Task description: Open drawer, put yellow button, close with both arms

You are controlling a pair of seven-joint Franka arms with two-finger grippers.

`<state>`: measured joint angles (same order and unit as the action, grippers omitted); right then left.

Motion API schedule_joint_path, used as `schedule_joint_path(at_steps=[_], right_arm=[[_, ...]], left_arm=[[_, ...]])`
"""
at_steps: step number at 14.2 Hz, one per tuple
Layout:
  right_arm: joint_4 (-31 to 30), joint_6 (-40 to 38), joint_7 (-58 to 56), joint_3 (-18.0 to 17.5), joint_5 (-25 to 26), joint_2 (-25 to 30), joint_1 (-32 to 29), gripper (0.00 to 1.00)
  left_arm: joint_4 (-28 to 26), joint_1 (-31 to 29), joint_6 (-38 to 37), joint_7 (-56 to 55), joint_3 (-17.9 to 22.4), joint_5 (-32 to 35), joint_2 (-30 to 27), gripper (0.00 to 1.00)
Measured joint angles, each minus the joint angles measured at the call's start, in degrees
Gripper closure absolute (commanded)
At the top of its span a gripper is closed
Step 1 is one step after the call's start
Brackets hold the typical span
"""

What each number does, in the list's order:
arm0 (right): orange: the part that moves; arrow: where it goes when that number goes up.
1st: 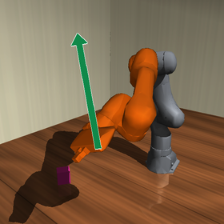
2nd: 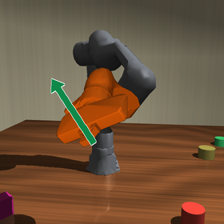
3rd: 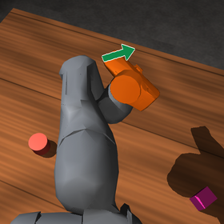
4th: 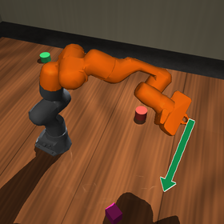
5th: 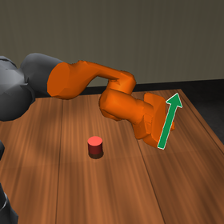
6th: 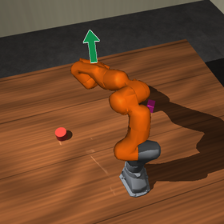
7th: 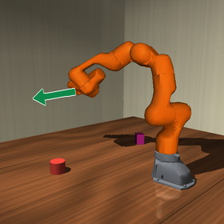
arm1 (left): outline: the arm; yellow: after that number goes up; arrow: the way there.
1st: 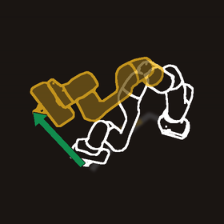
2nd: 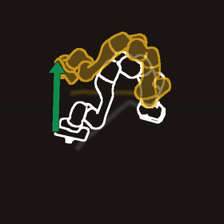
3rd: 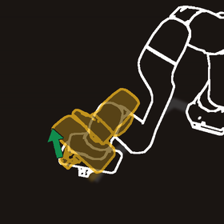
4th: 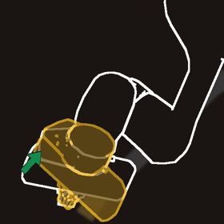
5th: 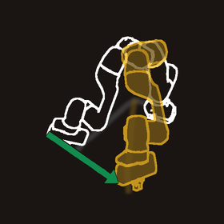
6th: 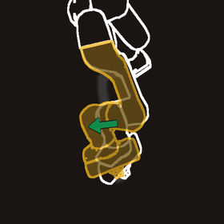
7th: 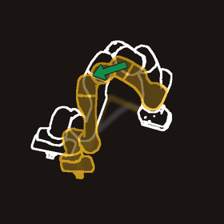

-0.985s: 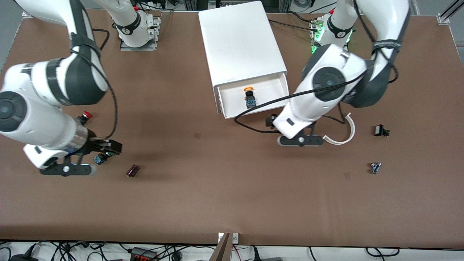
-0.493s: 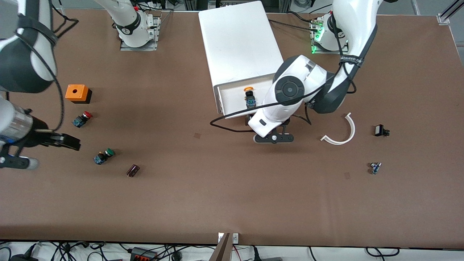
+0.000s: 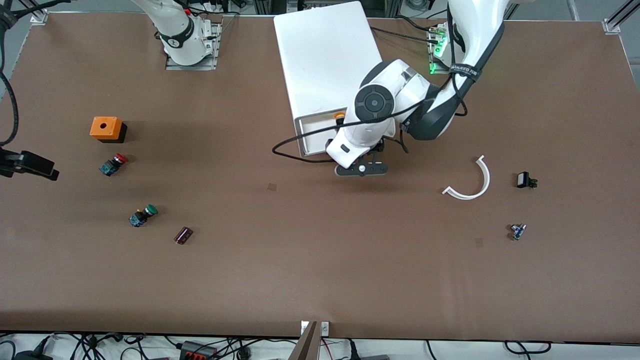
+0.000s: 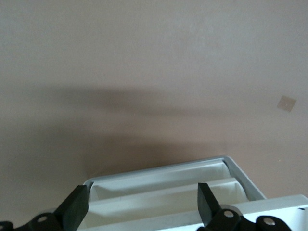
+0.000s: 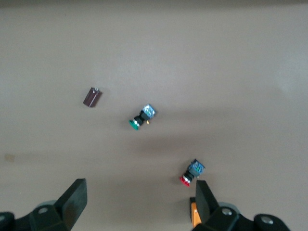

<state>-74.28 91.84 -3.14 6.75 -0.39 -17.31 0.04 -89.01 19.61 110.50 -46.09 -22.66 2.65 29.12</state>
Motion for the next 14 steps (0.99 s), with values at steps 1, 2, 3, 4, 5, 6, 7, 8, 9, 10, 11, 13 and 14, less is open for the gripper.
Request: schedule_joint_path(at_steps=[1, 2, 3, 4, 5, 6, 7, 8, 9, 10, 11, 13, 14], right_arm=[[-0.34, -0.87, 0.0, -0.18, 0.0, 0.46, 0.02, 0.0], [-0.73, -1.17, 0.0, -0.43, 0.0, 0.84, 0.07, 0.0], [-1.34, -1.17, 0.0, -0.65, 0.01, 1.29, 0.12, 0.0], [-2.24, -1.07, 0.0, -0.82, 0.01, 1.95, 0.21, 0.0], [-3.53, -0.69, 0.0, -0.93, 0.06, 2.85, 0.36, 0.0], [-5.44, 0.12, 0.0, -1.03, 0.22, 4.14, 0.48, 0.0], [-8.09, 1.51, 0.0, -1.05, 0.46, 5.84, 0.56, 0.0], [-11.07, 3.16, 0.0, -1.05, 0.58, 7.74, 0.59, 0.0], [-14.24, 4.64, 0.0, -1.06, 0.63, 9.82, 0.6, 0.0], [-16.83, 5.31, 0.0, -1.07, 0.66, 11.72, 0.6, 0.0], [-18.59, 5.64, 0.0, -1.1, 0.68, 13.17, 0.61, 0.0], [-19.97, 6.07, 0.0, -1.18, 0.69, 14.53, 0.61, 0.0], [-20.07, 6.2, 0.0, -1.22, 0.69, 14.64, 0.63, 0.0]], left_arm=[[-0.96, -0.01, 0.03, -0.47, -0.22, -0.25, -0.63, 0.0], [-1.77, -0.03, 0.07, -0.76, -0.33, -1.2, -1.12, 0.0], [-2.43, -0.04, 0.11, -0.81, -0.42, -2.52, -1.44, 0.0], [-3.11, -0.04, 0.13, -0.82, -0.53, -3.47, -1.74, 0.0], [-3.84, -0.04, 0.18, -0.85, -0.63, -3.97, -2.14, 0.0], [-4.68, -0.03, 0.23, -0.92, -0.71, -4.12, -2.58, 0.0], [-5.41, -0.04, 0.34, -0.95, -0.85, -4.22, -2.96, 0.0], [-5.98, -0.08, 0.4, -1.04, -1.19, -4.39, -3.25, 0.0], [-6.43, -0.11, 0.41, -1.51, -1.67, -4.54, -3.5, 0.0], [-6.92, -0.11, 0.41, -2.25, -2.15, -4.55, -3.79, 0.0], [-7.28, -0.1, 0.41, -2.73, -2.55, -4.56, -4.0, 0.0], [-7.65, -0.11, 0.41, -3.07, -2.93, -4.56, -4.08, 0.0], [-7.85, -0.11, 0.41, -3.09, -2.96, -4.56, -4.08, 0.0]])
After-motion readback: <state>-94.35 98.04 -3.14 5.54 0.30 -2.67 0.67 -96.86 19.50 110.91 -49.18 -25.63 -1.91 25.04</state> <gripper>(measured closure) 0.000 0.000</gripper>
